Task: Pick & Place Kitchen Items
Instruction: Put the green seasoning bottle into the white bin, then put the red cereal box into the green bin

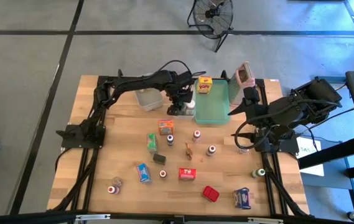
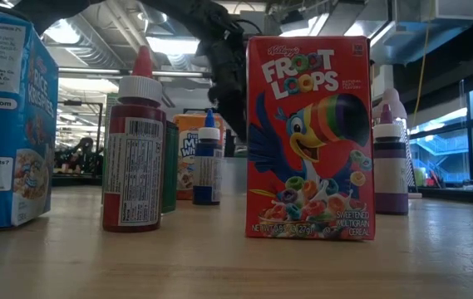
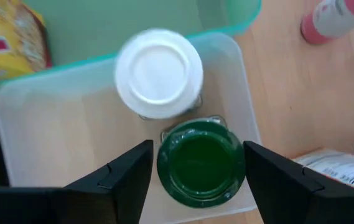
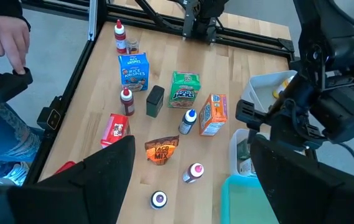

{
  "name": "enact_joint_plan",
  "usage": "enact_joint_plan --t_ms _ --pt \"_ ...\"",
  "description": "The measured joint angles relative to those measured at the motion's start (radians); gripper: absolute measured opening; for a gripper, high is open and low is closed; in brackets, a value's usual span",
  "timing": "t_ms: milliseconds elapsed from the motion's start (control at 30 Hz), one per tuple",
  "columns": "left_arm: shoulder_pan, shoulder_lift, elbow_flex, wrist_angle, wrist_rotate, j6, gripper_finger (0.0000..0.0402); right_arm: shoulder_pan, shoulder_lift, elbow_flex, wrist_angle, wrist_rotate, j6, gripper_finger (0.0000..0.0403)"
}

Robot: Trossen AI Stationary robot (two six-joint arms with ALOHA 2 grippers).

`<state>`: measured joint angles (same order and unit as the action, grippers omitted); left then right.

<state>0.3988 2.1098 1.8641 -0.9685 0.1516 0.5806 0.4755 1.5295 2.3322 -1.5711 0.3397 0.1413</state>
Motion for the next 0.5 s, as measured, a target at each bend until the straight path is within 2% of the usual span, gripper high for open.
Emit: enact_joint_plan --t_ms 333,500 --pt "-0.005 0.0 0.115 -0.105 -0.003 -0.035 0.024 0.0 0.0 0.0 0.0 -0.002 0.006 0.0321" --pt "-0.017 -0.001 0.184 -0.194 -0.003 -0.079 0.024 0.0 0.0 0.0 0.0 -0.04 0.009 0.0321"
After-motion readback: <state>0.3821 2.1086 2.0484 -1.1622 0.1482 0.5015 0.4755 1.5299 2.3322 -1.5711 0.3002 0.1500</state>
